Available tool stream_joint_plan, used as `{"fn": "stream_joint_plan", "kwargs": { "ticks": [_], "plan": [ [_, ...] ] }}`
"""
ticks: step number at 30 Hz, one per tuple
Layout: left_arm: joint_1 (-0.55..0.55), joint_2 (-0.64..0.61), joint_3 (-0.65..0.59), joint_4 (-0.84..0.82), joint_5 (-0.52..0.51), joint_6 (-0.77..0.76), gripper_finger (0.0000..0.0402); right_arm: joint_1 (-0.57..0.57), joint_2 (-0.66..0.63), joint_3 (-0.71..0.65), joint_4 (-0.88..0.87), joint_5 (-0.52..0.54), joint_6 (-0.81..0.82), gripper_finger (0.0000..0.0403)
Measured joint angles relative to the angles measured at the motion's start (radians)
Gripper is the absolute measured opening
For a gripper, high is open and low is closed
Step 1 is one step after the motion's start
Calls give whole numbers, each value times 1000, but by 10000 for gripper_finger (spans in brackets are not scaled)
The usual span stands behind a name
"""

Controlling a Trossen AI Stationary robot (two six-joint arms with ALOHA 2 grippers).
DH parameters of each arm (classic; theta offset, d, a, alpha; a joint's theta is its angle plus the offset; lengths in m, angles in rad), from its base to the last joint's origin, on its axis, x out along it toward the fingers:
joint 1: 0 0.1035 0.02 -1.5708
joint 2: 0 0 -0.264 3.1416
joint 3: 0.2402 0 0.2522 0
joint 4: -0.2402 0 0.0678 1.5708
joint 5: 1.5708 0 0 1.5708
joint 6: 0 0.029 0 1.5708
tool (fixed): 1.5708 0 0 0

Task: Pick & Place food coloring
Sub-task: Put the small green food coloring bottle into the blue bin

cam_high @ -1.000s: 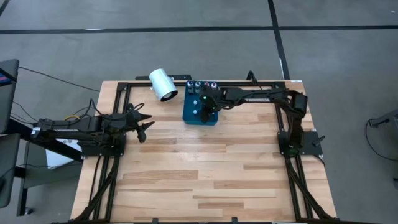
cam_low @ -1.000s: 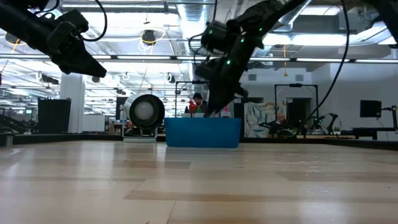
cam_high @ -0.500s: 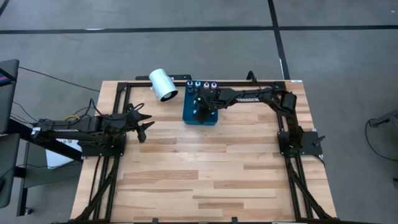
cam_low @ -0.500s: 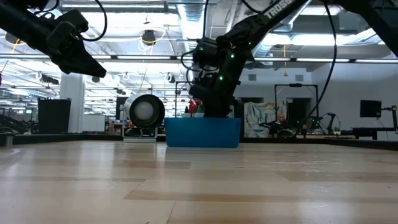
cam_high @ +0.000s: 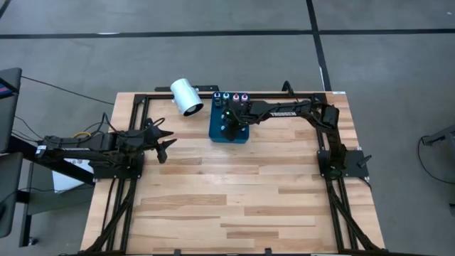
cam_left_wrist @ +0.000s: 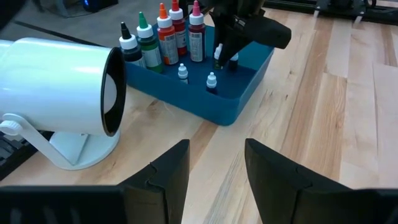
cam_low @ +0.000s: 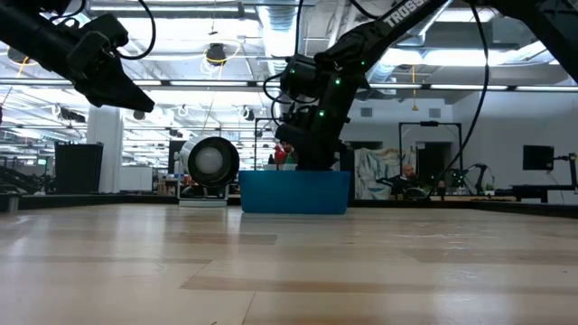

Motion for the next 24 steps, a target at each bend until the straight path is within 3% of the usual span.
{"fn": "stream_joint_plan", "kwargs": {
  "ticks": [24],
  "plan": [
    [0, 0, 0, 0, -1, 0, 147, 9, -1, -1, -1, 7, -25, 72]
  ]
}}
